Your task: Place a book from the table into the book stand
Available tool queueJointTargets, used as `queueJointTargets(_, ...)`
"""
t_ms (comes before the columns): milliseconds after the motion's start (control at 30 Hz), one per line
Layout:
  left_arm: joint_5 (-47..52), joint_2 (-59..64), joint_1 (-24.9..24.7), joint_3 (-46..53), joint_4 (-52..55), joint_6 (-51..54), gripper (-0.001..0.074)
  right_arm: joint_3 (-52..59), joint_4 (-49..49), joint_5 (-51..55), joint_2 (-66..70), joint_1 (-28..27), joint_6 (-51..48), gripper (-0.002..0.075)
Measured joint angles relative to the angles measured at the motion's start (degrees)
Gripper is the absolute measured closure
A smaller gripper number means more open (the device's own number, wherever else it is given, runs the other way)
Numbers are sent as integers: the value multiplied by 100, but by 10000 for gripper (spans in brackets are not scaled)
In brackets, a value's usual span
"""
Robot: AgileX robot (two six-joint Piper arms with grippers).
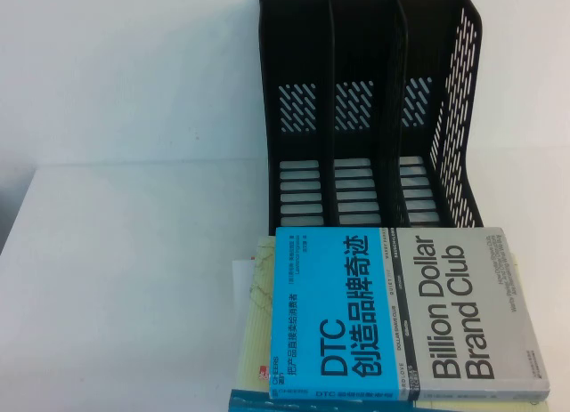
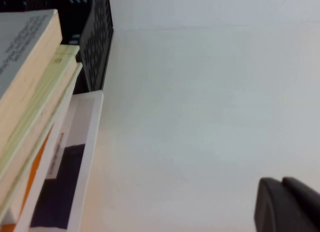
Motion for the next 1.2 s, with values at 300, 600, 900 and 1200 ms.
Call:
queueJointTargets(300, 0, 0, 0, 0, 0, 0, 738, 0, 0, 0, 0, 0, 0, 729)
queueJointTargets(600, 0, 0, 0, 0, 50, 159, 738, 0, 0, 0, 0, 0, 0, 729)
queueJointTargets(900, 0, 0, 0, 0, 63, 462, 738, 0, 0, 0, 0, 0, 0, 729)
queueJointTargets(1200, 0, 0, 0, 0, 63, 684, 739, 0, 0, 0, 0, 0, 0, 729)
